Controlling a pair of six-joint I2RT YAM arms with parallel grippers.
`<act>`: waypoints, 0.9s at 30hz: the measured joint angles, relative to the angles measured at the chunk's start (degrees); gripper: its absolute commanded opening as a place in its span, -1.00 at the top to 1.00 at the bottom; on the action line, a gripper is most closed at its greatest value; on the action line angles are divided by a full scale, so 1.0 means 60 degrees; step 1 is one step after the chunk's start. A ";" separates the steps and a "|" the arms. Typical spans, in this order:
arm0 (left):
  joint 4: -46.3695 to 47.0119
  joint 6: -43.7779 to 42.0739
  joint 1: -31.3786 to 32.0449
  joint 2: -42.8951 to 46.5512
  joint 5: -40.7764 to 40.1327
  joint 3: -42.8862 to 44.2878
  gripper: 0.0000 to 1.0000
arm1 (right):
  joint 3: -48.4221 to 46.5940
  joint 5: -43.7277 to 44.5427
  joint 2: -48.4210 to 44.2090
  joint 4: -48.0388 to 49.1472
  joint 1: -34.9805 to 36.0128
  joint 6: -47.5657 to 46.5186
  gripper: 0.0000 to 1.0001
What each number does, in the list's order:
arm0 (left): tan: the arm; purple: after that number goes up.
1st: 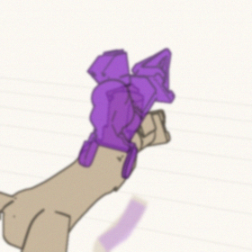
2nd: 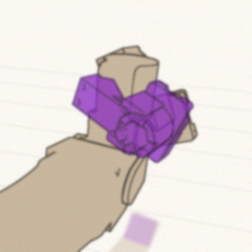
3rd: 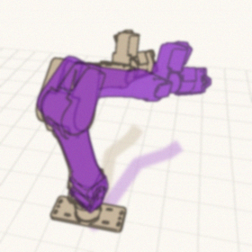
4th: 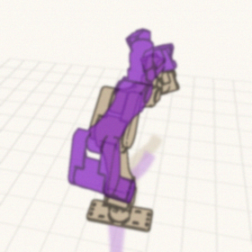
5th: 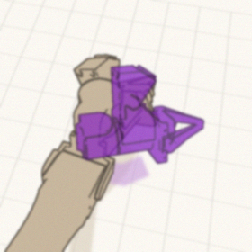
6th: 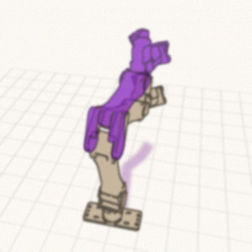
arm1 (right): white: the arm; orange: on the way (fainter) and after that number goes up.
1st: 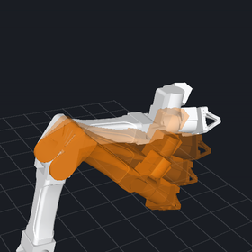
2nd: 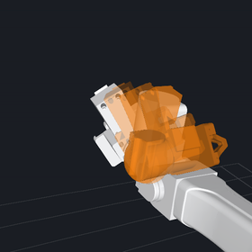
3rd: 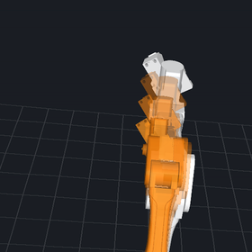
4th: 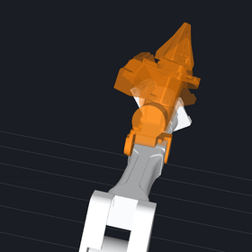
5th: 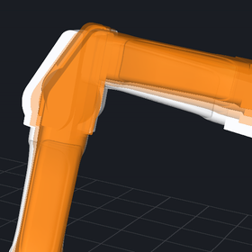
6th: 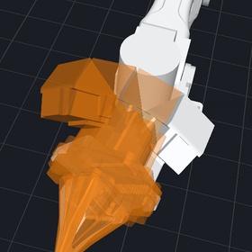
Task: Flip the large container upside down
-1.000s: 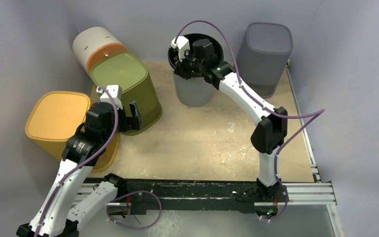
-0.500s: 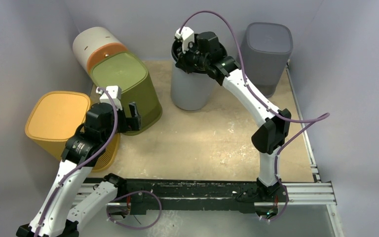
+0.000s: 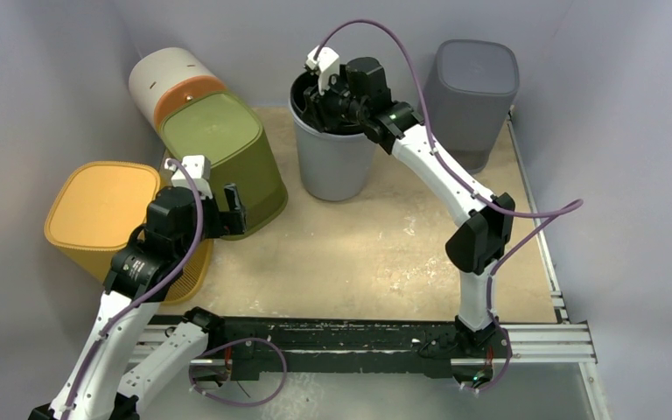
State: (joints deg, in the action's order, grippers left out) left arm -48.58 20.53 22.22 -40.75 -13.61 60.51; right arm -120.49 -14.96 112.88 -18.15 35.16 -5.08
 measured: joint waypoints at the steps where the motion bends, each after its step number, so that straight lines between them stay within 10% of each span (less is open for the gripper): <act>1: 0.0000 0.0000 0.0000 0.0004 -0.0011 0.0000 -0.93 | 0.0066 -0.0018 -0.0004 0.0015 0.0011 -0.0004 0.15; 27: -0.0004 0.0011 0.0000 0.0091 -0.0015 0.0000 -0.93 | 0.1042 -0.0488 -0.0131 0.0193 0.0033 -0.0186 0.46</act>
State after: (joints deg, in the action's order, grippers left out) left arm -48.60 20.60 22.22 -40.21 -13.69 60.51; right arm -114.24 -17.89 112.09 -16.99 35.35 -6.20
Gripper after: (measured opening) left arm 0.965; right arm 0.308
